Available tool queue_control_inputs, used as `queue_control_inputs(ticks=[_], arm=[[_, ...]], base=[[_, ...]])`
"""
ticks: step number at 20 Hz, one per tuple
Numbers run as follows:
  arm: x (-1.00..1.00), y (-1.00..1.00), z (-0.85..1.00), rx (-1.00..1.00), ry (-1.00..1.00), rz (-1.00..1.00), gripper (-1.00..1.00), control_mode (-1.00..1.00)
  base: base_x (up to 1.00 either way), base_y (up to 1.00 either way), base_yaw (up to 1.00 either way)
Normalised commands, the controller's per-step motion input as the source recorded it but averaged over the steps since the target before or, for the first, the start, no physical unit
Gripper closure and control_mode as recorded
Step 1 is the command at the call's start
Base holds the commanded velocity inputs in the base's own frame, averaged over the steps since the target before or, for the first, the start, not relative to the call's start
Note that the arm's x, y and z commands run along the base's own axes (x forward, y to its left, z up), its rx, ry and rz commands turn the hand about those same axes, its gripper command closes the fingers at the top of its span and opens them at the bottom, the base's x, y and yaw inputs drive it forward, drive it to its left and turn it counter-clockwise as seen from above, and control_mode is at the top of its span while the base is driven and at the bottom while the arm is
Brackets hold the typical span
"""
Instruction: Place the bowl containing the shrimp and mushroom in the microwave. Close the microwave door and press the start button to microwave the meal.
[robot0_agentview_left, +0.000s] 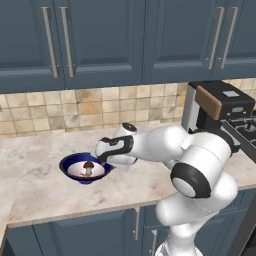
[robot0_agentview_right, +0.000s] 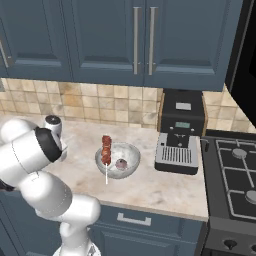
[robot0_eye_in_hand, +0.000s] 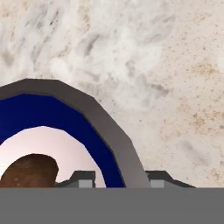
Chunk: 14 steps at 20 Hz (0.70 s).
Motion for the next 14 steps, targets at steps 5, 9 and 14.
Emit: queue_control_inputs(ticks=[5,9,14], arm=[[0.02,-0.04,0.15,0.0,-0.03,0.0,1.0,-1.0],[-0.04,-0.16,0.4,0.0,-0.22,0.0,1.0,-1.0],[-0.26,-0.52,0.32,0.0,-0.26,-0.06,1.0,-1.0]], base=[[0.0,0.0,0.0],[0.0,0.0,0.0],[0.0,0.0,0.0]])
